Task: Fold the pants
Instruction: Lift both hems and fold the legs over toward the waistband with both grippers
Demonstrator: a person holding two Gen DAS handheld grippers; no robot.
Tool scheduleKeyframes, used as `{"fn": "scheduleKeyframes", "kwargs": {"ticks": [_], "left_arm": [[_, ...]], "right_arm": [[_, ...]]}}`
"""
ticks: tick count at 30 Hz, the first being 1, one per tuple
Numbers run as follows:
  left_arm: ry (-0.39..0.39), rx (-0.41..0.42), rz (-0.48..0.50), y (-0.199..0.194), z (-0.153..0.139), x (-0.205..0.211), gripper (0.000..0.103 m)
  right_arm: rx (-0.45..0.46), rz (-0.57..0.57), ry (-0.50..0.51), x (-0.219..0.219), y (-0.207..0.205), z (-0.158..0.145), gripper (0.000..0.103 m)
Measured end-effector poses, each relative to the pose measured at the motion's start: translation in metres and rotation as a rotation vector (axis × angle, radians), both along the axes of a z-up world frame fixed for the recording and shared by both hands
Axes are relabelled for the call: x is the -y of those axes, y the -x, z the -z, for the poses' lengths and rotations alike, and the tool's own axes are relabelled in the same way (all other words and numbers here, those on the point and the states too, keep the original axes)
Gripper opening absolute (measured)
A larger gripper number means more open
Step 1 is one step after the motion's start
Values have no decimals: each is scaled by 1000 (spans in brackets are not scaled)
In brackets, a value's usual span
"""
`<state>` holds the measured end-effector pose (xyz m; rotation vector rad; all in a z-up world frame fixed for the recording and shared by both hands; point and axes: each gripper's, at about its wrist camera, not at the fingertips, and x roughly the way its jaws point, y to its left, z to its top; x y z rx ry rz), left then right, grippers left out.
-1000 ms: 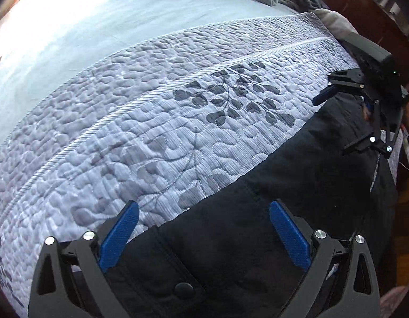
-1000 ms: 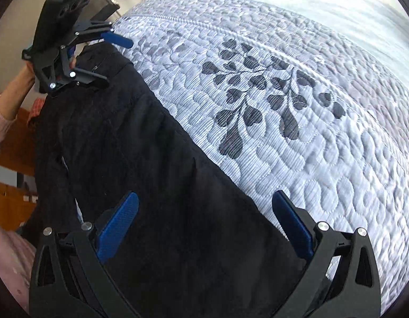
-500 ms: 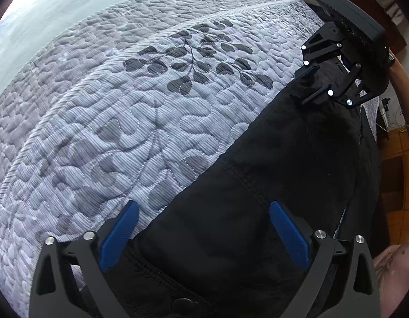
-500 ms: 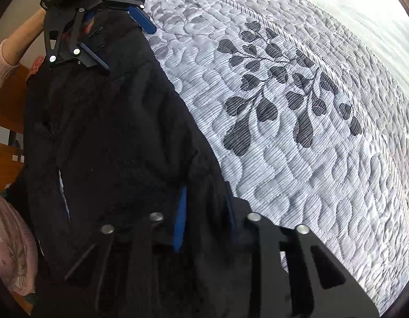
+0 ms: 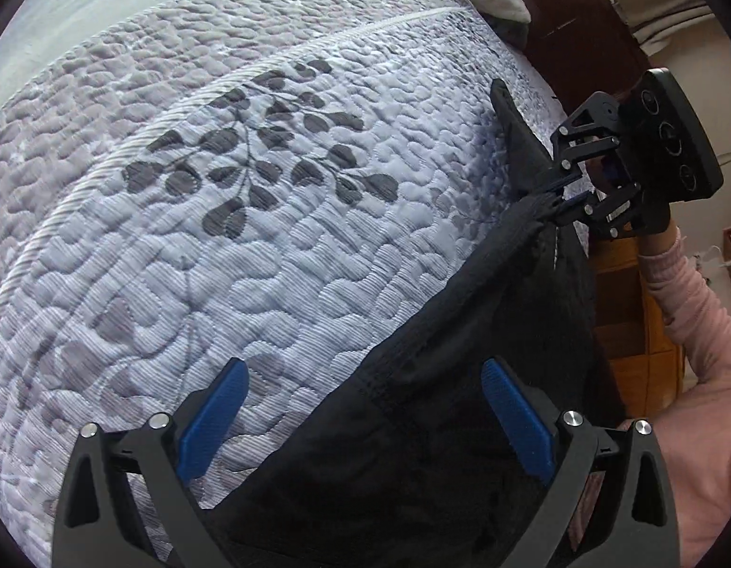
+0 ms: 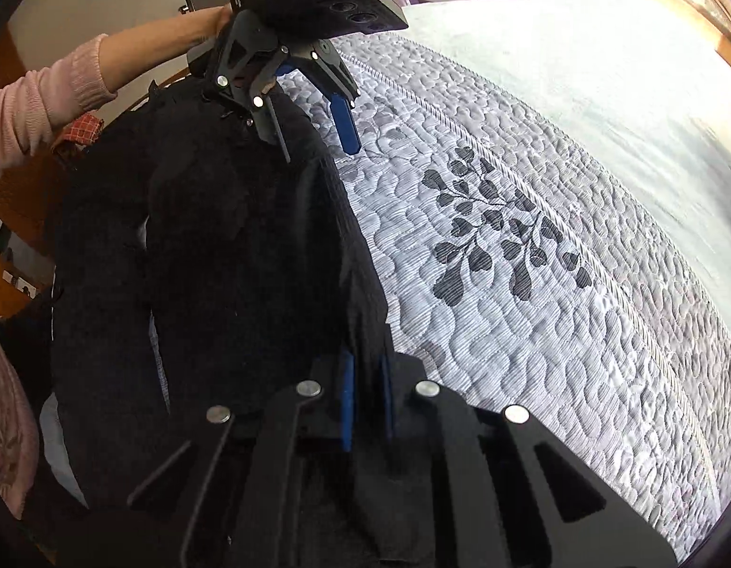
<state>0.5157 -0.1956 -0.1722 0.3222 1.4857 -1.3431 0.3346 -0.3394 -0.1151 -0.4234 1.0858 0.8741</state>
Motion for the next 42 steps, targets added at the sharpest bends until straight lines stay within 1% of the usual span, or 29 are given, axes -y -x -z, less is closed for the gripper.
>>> {"fn": "scheduleKeyframes", "kwargs": {"ticks": [1,2,3,4,6,8,10,12,14,15,16,18,21,24,26,30,35,37,42], "left_arm": [[-7,19,23,4,0,3,99],[-30,45,44,8,2,7,99],[-46,45,57,11,6,9,95],[-60,37,67,14,11,8,79],[-86,45,84,20,16,5,56],[-83,80,66,25,15,-1,47],[-71,99,35,29,7,-9,30],[-34,145,3,36,-8,-20,24],[16,199,-32,50,-30,-32,19],[31,213,-54,56,-40,-39,17],[39,227,-79,64,-50,-45,15],[45,289,-105,89,-67,-52,15],[8,344,-174,128,-83,-57,15],[-8,401,-210,172,-95,-65,15],[-14,421,-256,201,-101,-71,15],[-2,481,-324,258,-113,-84,15],[19,503,-400,316,-123,-96,15],[12,518,-429,338,-120,-99,15],[-4,489,-490,383,-106,-104,15]], "right_arm": [[2,3,-4,-1,0,-1,7],[7,4,-8,-1,-1,1,7],[10,4,-15,1,0,0,7],[12,8,-21,0,-1,1,7],[11,24,-38,2,0,1,7],[12,42,-47,5,4,0,7],[29,65,-41,4,8,1,7],[50,109,-54,7,12,-1,8],[73,165,-75,10,21,-6,8],[88,186,-85,10,26,-8,9],[100,209,-98,10,33,-11,9],[120,242,-133,9,52,-19,9],[153,269,-142,3,86,-29,9],[167,295,-152,-2,122,-36,9],[180,312,-162,-5,149,-40,9],[187,347,-182,-11,193,-44,9],[151,381,-233,-10,236,-41,9],[131,389,-250,-10,250,-38,9],[51,408,-274,-12,282,-16,9]]}}
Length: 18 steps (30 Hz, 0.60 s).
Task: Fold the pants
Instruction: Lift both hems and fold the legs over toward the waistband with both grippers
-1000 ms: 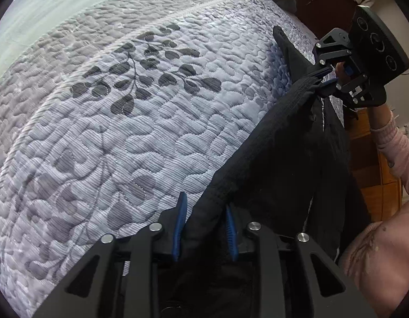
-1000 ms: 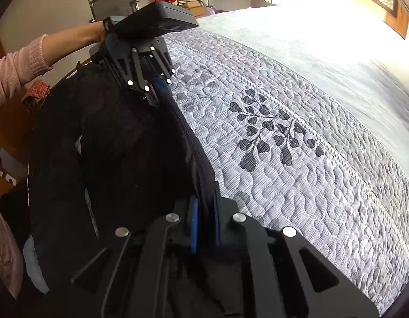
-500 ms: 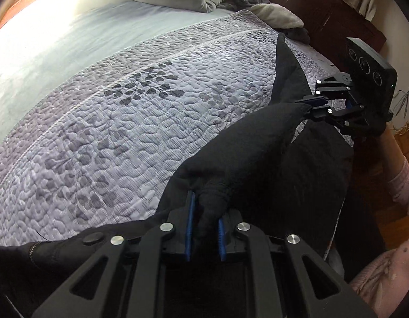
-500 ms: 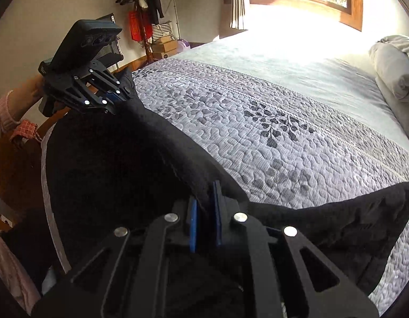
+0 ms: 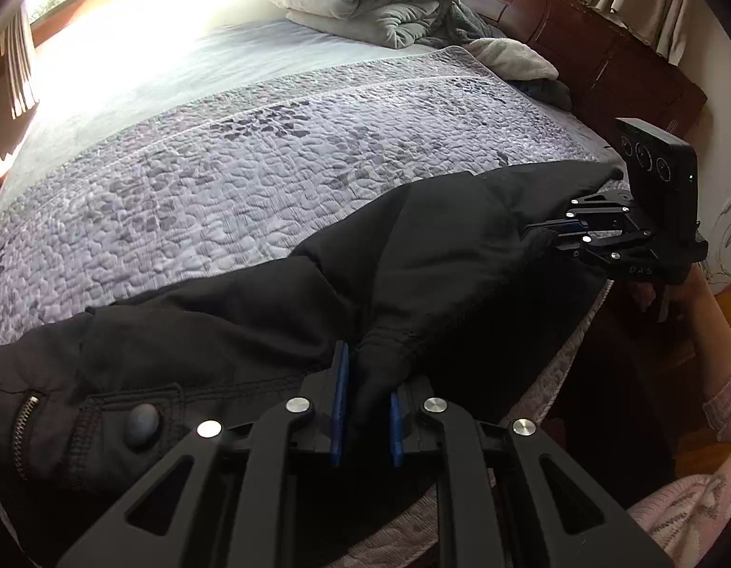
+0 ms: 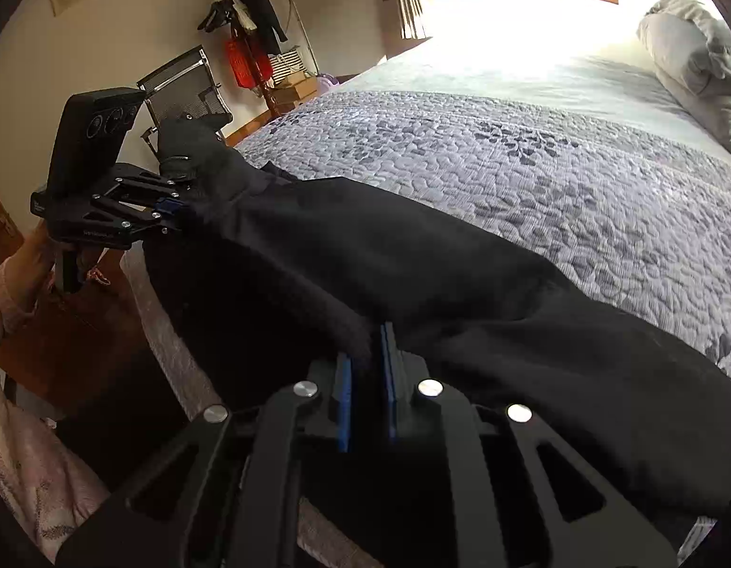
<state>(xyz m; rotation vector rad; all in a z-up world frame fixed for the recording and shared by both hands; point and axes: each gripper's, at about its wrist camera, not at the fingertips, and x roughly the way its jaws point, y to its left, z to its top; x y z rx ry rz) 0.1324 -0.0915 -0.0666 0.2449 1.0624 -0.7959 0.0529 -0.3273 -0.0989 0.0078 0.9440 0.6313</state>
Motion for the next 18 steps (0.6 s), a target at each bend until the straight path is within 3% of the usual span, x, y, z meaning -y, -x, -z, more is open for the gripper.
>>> {"fn": "scheduleKeyframes", "kwargs": {"ticks": [6,11,16,17,18], "left_arm": [[19,-96,-94,40,42,-10,15],[6,-142,-165,51,82,-14,15],[46,-173,-213,49,85,-19,16],[39,-167,-214,50,83,-19,17],[26,-159,-214,51,82,-18,17]], "right_arm": [[-103,14,15,-3,27,38,10],[-168,37,40,-7,31,68,13],[-191,75,-11,0,37,60,22],[-207,91,-25,3,38,55,42],[-207,103,-36,5,41,51,76]]}}
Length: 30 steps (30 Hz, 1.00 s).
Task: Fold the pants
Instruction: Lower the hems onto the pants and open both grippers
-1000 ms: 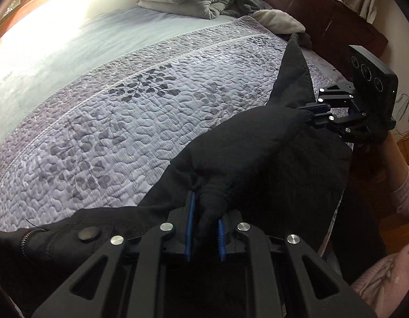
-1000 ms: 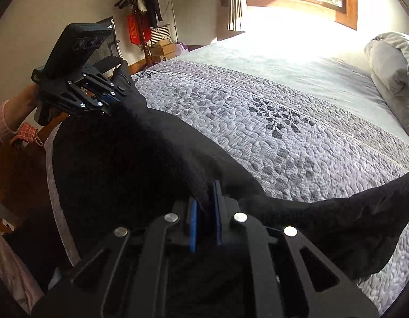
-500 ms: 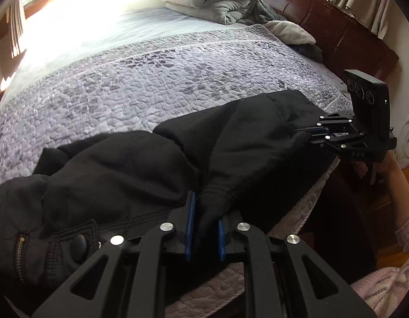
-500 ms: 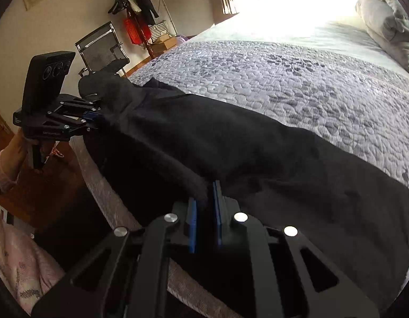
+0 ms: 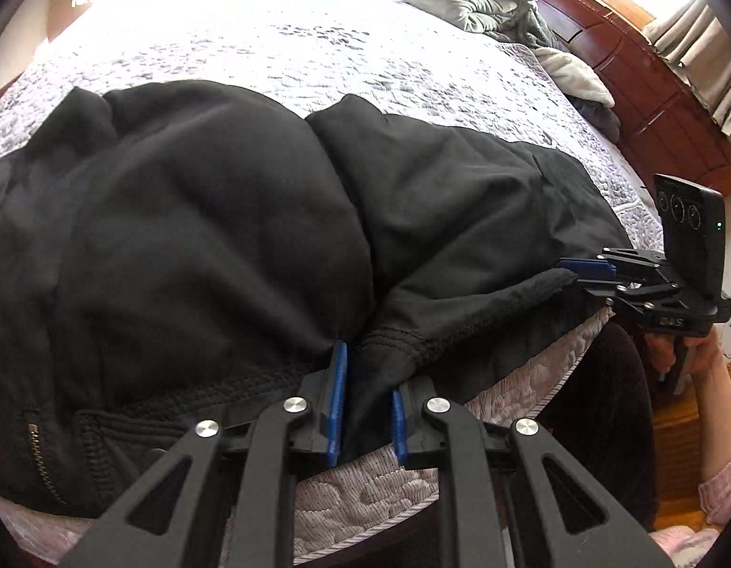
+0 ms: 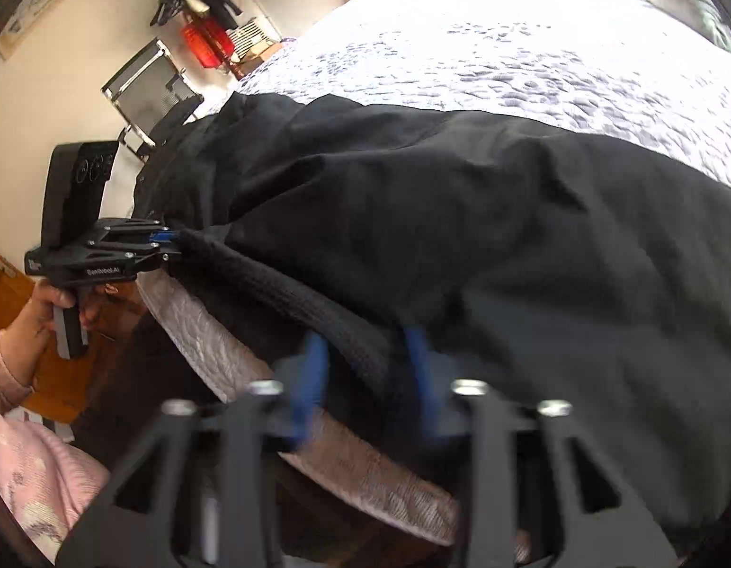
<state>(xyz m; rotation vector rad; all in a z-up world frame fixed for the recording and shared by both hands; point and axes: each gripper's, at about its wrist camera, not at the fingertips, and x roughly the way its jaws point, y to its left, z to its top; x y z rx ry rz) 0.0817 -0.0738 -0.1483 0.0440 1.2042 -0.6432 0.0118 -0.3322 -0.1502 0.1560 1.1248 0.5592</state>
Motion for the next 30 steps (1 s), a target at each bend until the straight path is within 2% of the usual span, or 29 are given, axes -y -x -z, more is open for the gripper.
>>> {"fn": "scheduleKeyframes", "kwargs": {"ticks": [1,2,3,4,5,6,7,8,10,14,17,19,21,26,30], "left_arm": [[-23,10,4,2,-2,2,19],[-46,19,4,3,-4,6,21],[-73,24,5,5,-5,9,22],[-99,30,4,7,-7,12,24],[-129,47,10,11,-9,16,33],[-135,61,21,15,-14,20,49],[-118,86,32,22,-20,23,79],[-81,116,35,29,-27,25,87],[-41,126,50,37,-33,30,89],[-59,142,71,45,-30,55,89],[-31,134,80,45,-28,68,89],[-42,151,90,45,-28,82,89],[-68,178,110,45,-27,92,89],[-108,193,131,45,-22,105,89],[-126,184,137,47,-15,108,89]], "right_arm": [[20,14,-8,3,7,-7,88],[57,26,-17,6,15,-15,86],[72,37,-20,9,19,-20,75],[69,73,-24,16,24,-25,71],[63,109,-34,23,27,-26,69],[57,151,-55,33,32,-29,69],[50,198,-75,44,38,-31,69],[41,234,-82,52,41,-32,69],[8,324,-93,72,53,-31,69],[-36,504,-138,112,82,-28,60],[-55,631,-150,141,105,-26,60],[-67,702,-198,160,116,-20,59],[-73,769,-265,179,125,-12,53],[-72,838,-287,204,121,0,47],[-96,892,-294,221,108,10,47]]}}
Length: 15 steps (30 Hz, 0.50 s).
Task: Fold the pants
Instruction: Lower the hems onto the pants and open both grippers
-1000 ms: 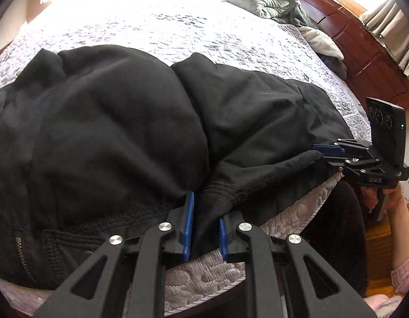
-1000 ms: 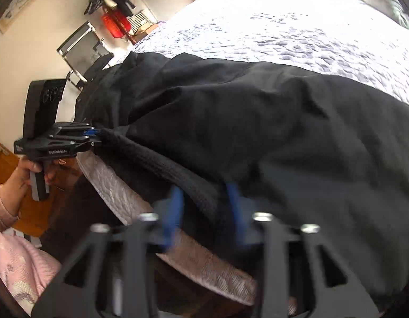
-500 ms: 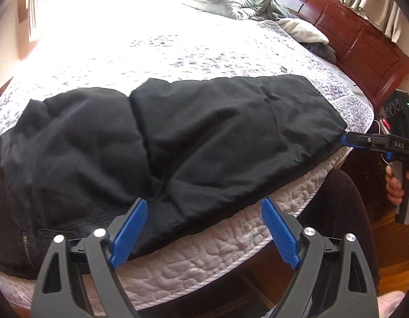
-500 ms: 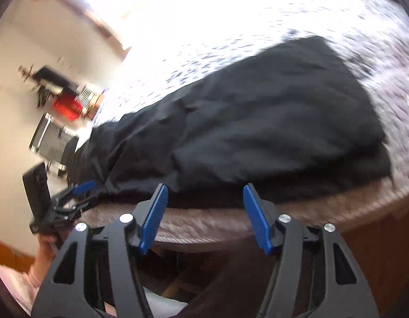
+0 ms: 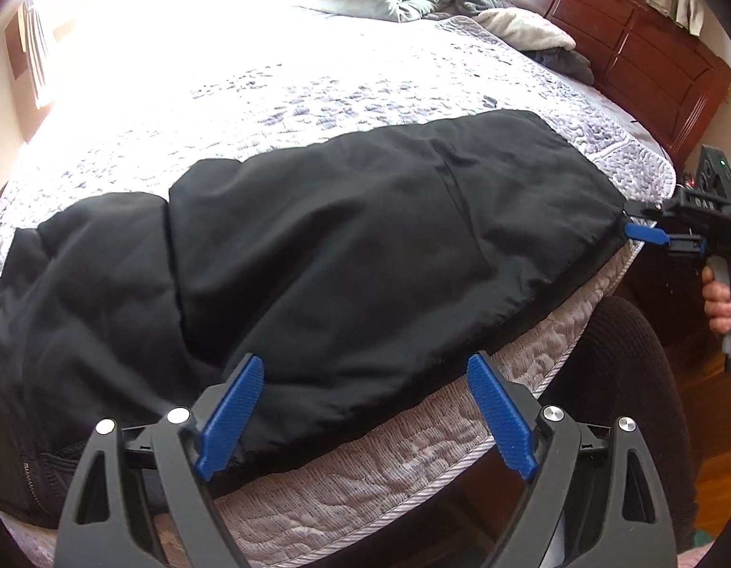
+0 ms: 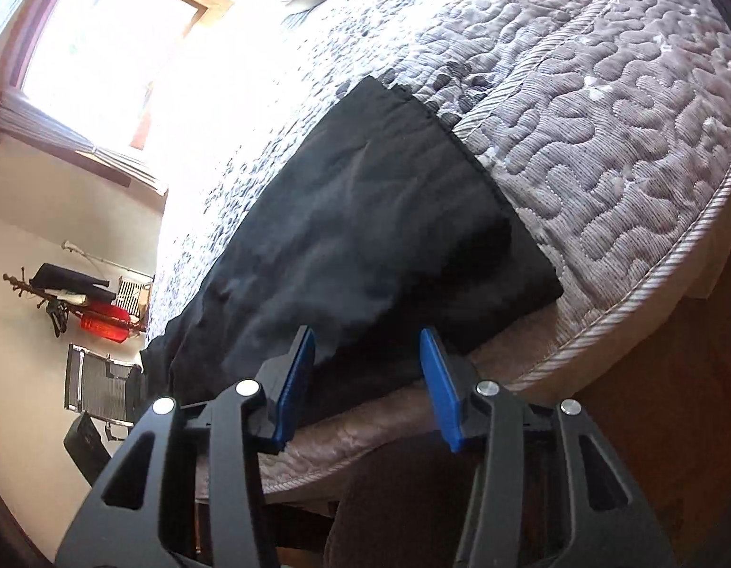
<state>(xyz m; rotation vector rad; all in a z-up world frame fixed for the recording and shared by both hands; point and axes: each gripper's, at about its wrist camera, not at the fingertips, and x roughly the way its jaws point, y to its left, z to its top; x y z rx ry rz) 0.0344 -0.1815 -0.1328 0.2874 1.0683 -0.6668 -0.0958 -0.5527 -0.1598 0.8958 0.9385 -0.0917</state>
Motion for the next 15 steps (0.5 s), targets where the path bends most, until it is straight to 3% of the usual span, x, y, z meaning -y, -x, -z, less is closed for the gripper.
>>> {"fn": "scheduleKeyframes", "kwargs": {"ticks": [2,4,5,6,11,15], "left_arm": [[-10,3,-4,2,4,5,89],[-20,5,-15,1,8,7,89],[-20,3,-32,-1,10,8,89],[-25,-3,-50,-3,11,8,89],[2,-56,-161,-14,14,9,88],[62,-103,-204,-14,12,17,88]], "right_arm": [[-7,16,-20,3,-7,6,45],[-31,21,-3,4,-12,9,30],[-32,19,0,4,-14,10,10],[-27,18,-6,5,-14,10,7],[-25,-21,99,-6,-9,-17,3],[-116,-36,147,-14,-1,-25,3]]}}
